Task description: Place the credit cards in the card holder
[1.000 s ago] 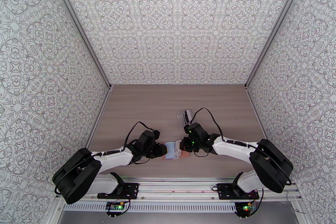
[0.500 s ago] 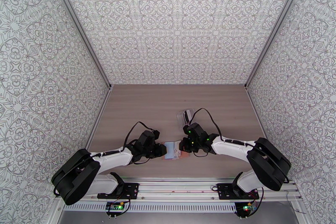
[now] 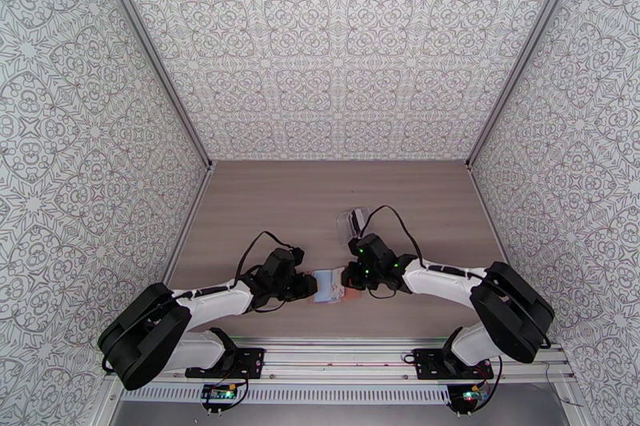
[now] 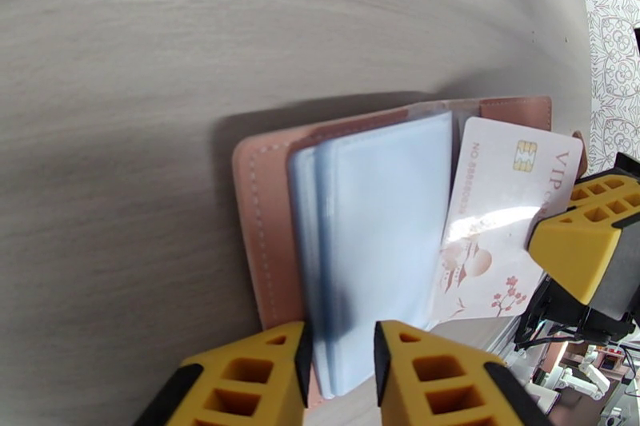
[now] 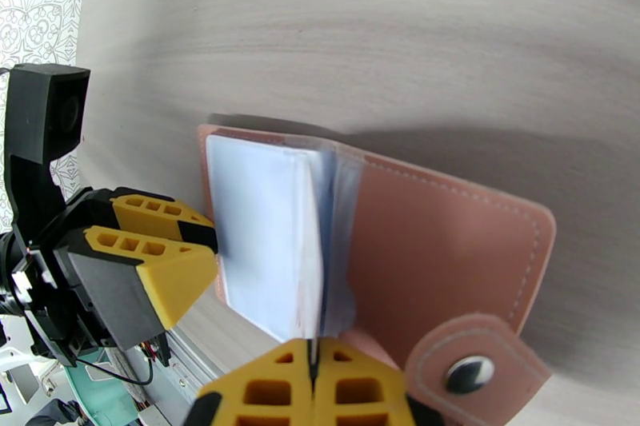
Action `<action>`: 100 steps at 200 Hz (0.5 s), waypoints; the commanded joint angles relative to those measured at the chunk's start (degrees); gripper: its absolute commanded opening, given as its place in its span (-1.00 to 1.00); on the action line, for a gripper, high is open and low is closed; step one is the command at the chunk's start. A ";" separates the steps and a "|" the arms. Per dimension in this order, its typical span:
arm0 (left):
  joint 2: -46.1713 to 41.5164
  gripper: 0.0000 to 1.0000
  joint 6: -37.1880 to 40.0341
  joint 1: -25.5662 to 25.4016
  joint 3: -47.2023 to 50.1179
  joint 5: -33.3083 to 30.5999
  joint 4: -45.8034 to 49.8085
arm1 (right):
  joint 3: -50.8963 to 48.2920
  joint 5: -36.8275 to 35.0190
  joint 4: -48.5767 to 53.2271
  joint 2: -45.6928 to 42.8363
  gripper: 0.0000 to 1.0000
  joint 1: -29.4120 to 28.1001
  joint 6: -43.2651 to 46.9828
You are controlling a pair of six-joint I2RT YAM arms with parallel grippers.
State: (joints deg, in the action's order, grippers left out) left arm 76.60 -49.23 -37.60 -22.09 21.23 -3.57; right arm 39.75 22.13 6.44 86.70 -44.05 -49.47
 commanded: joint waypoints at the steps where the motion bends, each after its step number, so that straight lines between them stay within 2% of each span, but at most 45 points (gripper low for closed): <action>1: -0.31 -0.38 1.16 0.22 -0.77 -1.94 3.65 | -1.27 0.50 0.50 1.07 -1.00 -0.33 0.88; 100: -0.31 -0.38 1.43 0.16 -1.12 -2.48 4.63 | -0.94 2.17 0.46 2.47 -1.00 -0.30 1.93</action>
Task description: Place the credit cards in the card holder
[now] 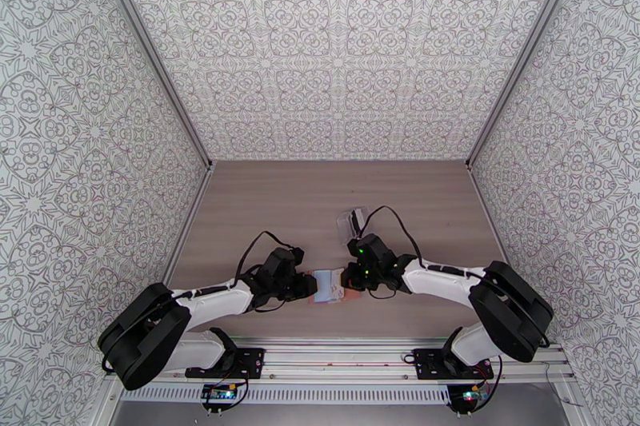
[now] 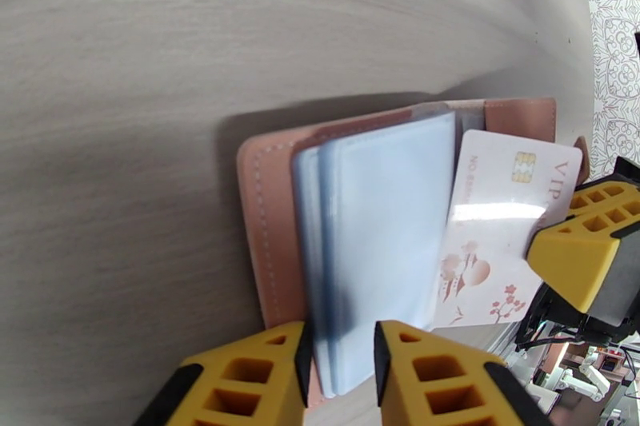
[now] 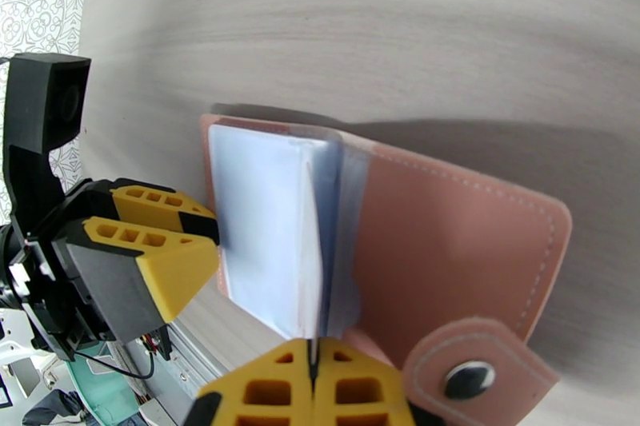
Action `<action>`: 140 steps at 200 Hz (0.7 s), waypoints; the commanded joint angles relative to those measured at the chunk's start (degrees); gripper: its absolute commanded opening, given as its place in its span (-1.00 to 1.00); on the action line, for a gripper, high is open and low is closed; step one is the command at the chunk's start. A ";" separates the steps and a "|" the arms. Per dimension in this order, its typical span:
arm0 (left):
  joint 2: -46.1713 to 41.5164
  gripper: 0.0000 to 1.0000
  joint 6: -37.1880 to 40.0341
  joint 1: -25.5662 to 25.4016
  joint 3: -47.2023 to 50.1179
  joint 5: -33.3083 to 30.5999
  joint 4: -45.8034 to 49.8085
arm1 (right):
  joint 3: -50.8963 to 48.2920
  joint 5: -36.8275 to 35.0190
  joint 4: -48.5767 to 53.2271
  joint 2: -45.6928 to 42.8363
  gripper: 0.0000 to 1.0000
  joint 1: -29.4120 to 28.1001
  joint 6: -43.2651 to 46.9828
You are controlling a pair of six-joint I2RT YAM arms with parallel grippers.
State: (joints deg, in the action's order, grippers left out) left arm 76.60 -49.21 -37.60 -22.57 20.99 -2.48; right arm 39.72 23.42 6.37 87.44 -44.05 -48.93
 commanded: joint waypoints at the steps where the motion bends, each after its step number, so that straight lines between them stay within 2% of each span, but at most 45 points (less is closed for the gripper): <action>1: -0.31 -0.38 1.45 0.16 -0.64 -2.26 3.49 | -0.90 0.90 0.51 1.79 -1.00 -0.27 1.38; 140: -0.22 -0.38 1.67 -0.10 -0.59 -3.94 4.60 | 0.62 2.17 3.30 3.66 -1.00 0.23 2.70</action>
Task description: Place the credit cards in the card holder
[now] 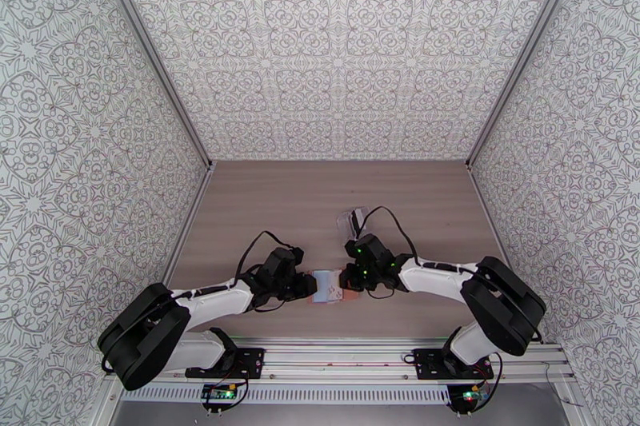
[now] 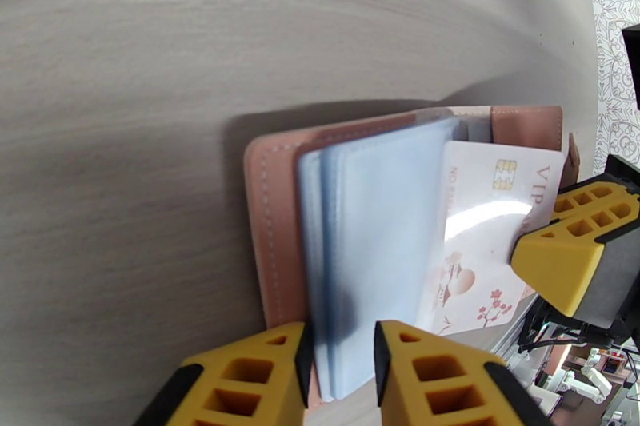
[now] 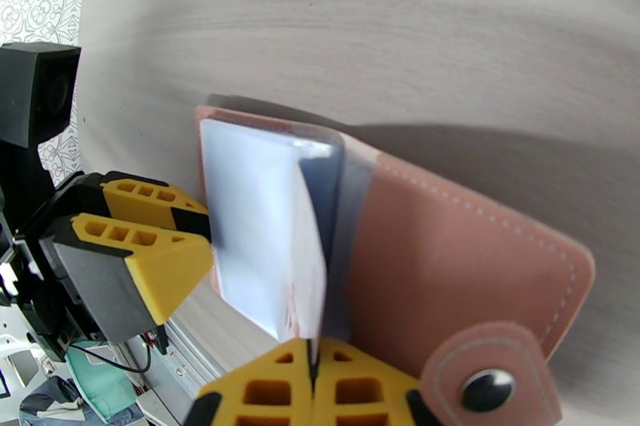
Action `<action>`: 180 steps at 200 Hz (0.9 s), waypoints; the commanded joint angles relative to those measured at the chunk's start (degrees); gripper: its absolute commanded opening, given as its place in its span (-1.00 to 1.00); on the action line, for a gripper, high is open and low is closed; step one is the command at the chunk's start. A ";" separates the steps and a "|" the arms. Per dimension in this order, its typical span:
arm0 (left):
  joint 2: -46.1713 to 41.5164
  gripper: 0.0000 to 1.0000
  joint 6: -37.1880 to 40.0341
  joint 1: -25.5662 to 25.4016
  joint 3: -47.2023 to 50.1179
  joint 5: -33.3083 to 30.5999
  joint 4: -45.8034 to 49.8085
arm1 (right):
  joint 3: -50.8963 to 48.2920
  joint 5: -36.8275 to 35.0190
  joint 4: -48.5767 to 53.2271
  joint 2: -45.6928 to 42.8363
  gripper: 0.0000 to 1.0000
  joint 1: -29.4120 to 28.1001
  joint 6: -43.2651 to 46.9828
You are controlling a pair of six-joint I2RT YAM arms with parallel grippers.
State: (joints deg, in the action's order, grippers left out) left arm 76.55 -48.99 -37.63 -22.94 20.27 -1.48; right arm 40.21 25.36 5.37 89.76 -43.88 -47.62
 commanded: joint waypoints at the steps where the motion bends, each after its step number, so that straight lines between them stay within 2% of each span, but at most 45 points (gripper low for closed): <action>1: -0.18 -0.38 1.45 -0.08 -0.20 -3.22 3.59 | 0.14 0.26 4.26 1.37 -1.00 0.04 1.43; 132: -0.26 -0.38 1.71 -0.25 -0.26 -3.90 4.27 | 1.79 0.82 5.16 2.97 -1.00 0.56 2.18; 180: -0.26 -0.38 1.88 -0.25 -0.52 -3.90 4.59 | 2.78 -0.01 6.75 2.73 -0.55 0.73 2.78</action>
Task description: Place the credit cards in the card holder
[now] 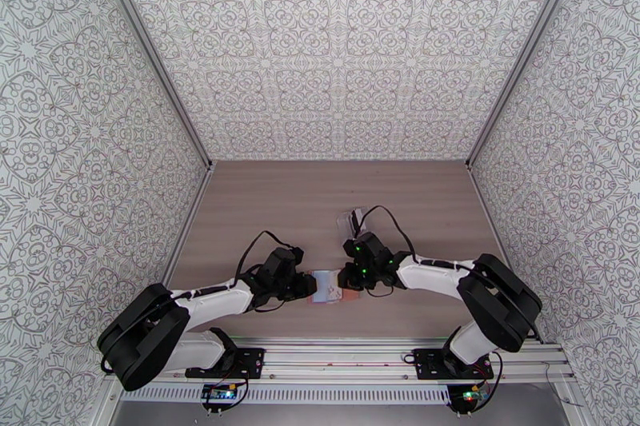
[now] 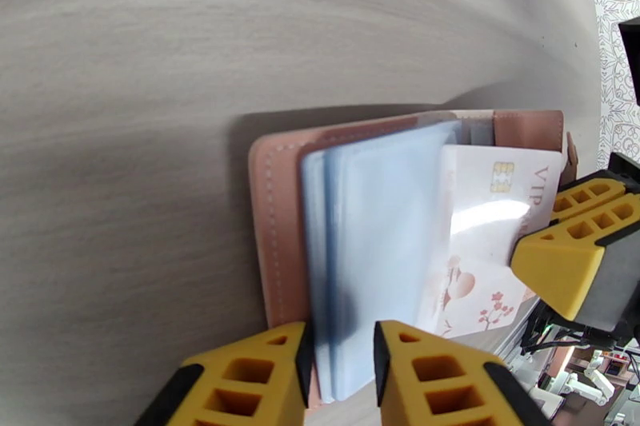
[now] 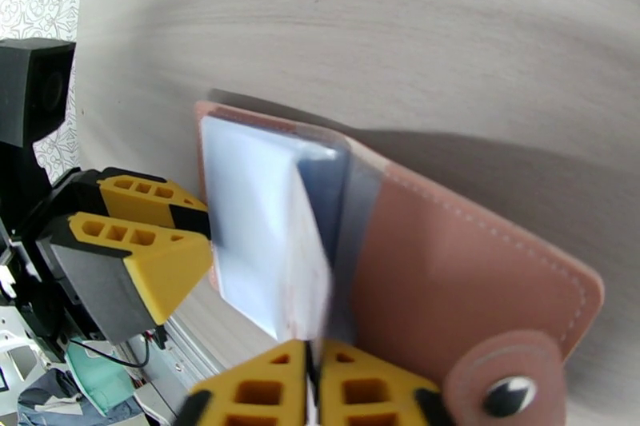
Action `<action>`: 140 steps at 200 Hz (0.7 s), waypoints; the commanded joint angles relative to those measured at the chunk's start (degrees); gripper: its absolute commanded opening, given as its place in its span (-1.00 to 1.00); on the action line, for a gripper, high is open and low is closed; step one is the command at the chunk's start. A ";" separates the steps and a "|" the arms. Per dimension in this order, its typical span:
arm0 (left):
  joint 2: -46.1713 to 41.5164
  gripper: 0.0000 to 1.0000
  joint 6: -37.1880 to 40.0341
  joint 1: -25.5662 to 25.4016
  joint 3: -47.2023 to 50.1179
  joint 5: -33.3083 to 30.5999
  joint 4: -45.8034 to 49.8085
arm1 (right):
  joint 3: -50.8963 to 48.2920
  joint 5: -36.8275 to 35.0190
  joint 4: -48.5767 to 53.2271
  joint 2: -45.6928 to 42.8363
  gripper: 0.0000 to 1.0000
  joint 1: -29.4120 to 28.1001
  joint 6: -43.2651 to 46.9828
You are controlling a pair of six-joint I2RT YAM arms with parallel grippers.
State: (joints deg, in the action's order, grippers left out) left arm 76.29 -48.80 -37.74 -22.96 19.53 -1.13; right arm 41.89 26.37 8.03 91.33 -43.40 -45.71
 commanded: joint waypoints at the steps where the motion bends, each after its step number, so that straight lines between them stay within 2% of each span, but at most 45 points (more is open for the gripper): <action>1: 0.00 -0.38 1.69 -0.14 -0.50 -3.17 4.26 | 1.09 -0.99 4.18 1.19 -0.54 0.24 0.88; 61: 0.00 -0.38 1.96 -0.05 -0.85 -3.26 4.82 | 4.72 -3.42 8.87 1.29 -0.32 0.25 2.69; 140: 0.20 -0.38 2.21 0.03 -1.08 -3.31 5.08 | 6.80 -3.42 9.72 2.99 -0.30 0.24 3.00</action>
State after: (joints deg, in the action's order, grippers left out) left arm 76.29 -47.75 -37.74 -23.59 18.72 0.25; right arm 47.00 23.94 16.16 93.23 -43.40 -43.44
